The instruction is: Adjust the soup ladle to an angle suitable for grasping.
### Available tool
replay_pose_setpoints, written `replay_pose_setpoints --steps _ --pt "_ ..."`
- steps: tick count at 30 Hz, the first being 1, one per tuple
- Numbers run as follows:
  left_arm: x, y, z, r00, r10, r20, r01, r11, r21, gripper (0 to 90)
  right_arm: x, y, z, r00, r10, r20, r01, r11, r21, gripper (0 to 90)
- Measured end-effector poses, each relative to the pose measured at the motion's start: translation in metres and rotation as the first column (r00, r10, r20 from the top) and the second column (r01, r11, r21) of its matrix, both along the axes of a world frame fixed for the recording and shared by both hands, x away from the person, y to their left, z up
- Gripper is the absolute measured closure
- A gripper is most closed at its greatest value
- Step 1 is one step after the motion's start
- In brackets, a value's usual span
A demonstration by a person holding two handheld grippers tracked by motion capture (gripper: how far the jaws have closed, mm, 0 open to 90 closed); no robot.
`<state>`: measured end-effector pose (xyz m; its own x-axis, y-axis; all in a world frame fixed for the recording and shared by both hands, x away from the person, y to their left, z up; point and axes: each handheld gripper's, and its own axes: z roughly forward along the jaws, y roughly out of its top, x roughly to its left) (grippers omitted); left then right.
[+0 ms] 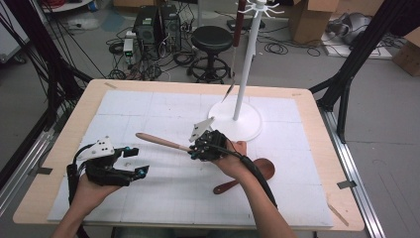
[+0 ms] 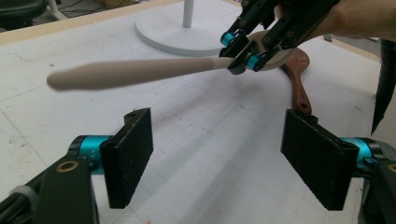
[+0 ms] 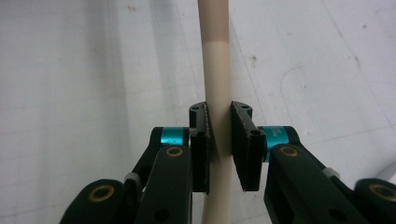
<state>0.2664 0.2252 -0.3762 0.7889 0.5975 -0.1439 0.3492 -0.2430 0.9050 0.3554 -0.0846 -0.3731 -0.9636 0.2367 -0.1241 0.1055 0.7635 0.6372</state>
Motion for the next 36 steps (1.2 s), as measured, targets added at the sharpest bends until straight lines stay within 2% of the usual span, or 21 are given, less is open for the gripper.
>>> replay_pose_setpoints --steps 1,7,15,20,25,31,36 --pt "0.000 0.000 0.000 1.0000 0.002 0.000 -0.002 1.0000 -0.002 28.1 -0.002 -0.002 0.001 0.9999 -0.004 0.011 0.003 1.000 0.022 79.1" --pt "0.003 -0.004 0.003 0.9998 0.020 -0.005 -0.020 0.9992 -0.034 34.3 -0.015 -0.011 0.008 0.9999 -0.013 0.009 0.012 0.993 0.115 79.1" --pt "0.008 -0.015 0.006 0.9991 0.033 -0.028 -0.034 0.9979 -0.055 36.3 -0.033 -0.014 0.006 0.9997 -0.016 0.020 0.012 0.984 0.180 79.1" --pt "0.009 -0.020 0.010 0.9988 0.036 -0.034 -0.038 0.9977 -0.056 36.3 -0.042 -0.013 0.005 0.9995 -0.020 0.025 0.014 0.978 0.209 79.1" --pt "0.012 -0.022 0.015 0.9975 0.060 -0.037 -0.064 0.9927 -0.103 37.7 -0.049 -0.009 0.004 0.9992 -0.032 0.023 0.026 0.972 0.236 79.0" --pt "0.015 -0.027 0.020 0.9957 0.085 -0.035 -0.089 0.9898 -0.111 40.7 -0.054 -0.003 0.000 0.9981 -0.055 0.026 0.046 0.965 0.256 79.0" --pt "0.016 -0.027 0.022 0.9939 0.102 -0.041 -0.107 0.9846 -0.138 46.0 -0.055 -0.001 -0.002 0.9968 -0.079 0.011 0.073 0.958 0.276 78.9"
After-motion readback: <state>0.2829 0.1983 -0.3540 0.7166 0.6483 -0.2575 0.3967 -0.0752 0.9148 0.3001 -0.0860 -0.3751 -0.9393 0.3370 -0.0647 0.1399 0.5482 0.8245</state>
